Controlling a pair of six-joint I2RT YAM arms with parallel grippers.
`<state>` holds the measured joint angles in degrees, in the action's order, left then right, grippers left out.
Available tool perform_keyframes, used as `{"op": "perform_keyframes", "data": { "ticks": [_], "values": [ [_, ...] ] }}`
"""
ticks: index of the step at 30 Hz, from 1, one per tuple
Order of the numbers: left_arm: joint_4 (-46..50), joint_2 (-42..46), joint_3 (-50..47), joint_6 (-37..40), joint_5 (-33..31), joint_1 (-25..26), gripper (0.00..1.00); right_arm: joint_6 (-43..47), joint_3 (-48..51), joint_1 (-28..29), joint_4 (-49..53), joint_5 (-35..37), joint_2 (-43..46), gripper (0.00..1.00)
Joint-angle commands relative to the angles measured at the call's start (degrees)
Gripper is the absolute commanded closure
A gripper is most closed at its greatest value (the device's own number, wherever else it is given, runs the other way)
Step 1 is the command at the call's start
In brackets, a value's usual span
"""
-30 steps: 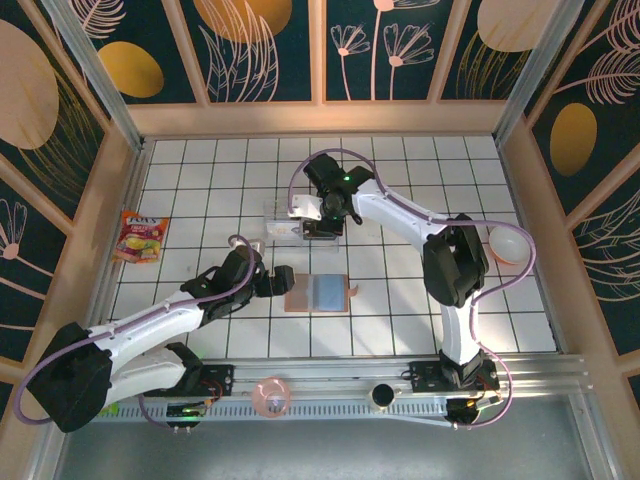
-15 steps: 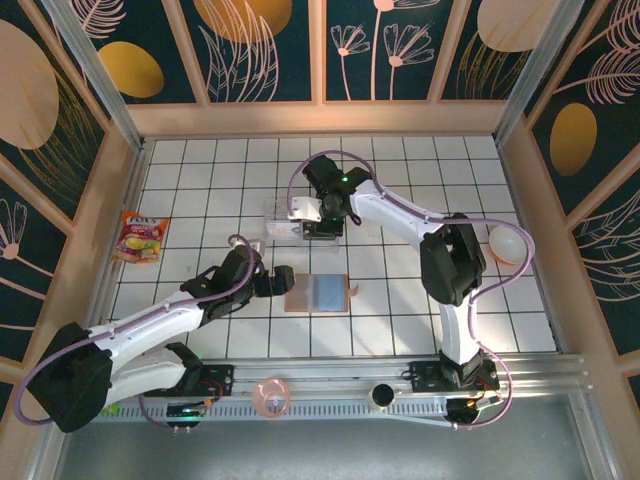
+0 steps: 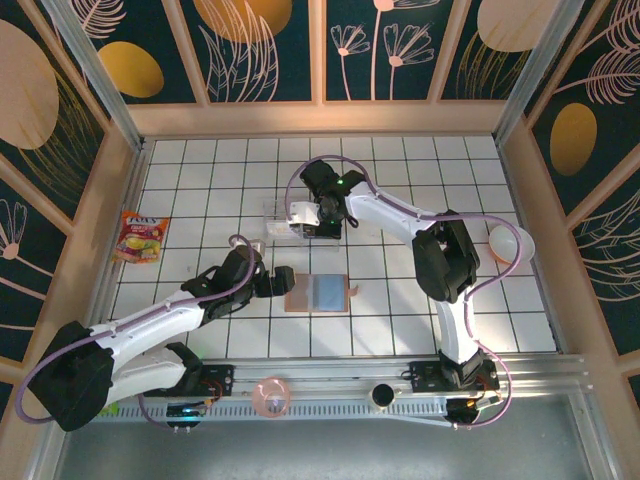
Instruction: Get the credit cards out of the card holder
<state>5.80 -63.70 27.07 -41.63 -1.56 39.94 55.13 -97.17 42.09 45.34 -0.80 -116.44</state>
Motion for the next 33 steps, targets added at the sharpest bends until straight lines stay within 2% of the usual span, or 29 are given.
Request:
{"op": "perform_keyframes", "data": {
  "ticks": [1,6,10,14,16,20,25,27,30,31,33],
  "values": [
    [-0.18,-0.02,-0.09,-0.55,1.12,-0.43,0.01,-1.27,-0.35,0.25,-3.95,1.32,-0.38,0.80],
    [-0.27,1.17,-0.48,-1.34,0.39,-0.47,0.01,-5.48,-1.11,-0.07,-9.00,-0.82,3.84,0.68],
    [-1.11,3.84,-0.64,-2.56,-1.03,-0.53,0.01,-12.01,1.68,0.10,-16.11,-4.21,10.03,0.65],
    [-3.10,5.46,1.19,-2.39,-3.48,-1.34,0.01,-24.99,11.39,-0.04,-31.96,-4.59,18.62,0.63],
    [-3.58,5.61,2.55,-2.23,-5.34,-2.96,0.01,-33.65,17.48,-0.49,-41.44,-2.42,23.03,0.61],
    [-6.35,5.64,4.71,-1.89,-12.96,-6.73,0.01,-51.13,28.94,-1.11,-51.87,0.35,30.04,0.55],
    [-10.04,0.70,9.48,2.38,-27.24,-9.08,0.01,-64.82,40.68,-0.96,-54.41,-1.11,37.16,0.49],
    [-12.10,-2.74,11.33,6.21,-28.73,-11.00,0.01,-69.42,44.87,-0.95,-54.94,1.95,40.62,0.49],
    [-10.02,-9.81,16.69,11.35,-31.96,-13.37,0.01,-73.49,50.56,-0.84,-55.22,8.44,45.88,0.46],
    [-9.76,-12.14,18.28,13.75,-33.02,-14.13,0.01,-74.23,51.90,-0.79,-54.79,10.16,47.46,0.41],
    [-12.37,-15.09,19.05,19.59,-35.10,-15.26,0.01,-75.45,53.48,-0.78,-53.45,12.38,50.13,0.24]
  ]
}}
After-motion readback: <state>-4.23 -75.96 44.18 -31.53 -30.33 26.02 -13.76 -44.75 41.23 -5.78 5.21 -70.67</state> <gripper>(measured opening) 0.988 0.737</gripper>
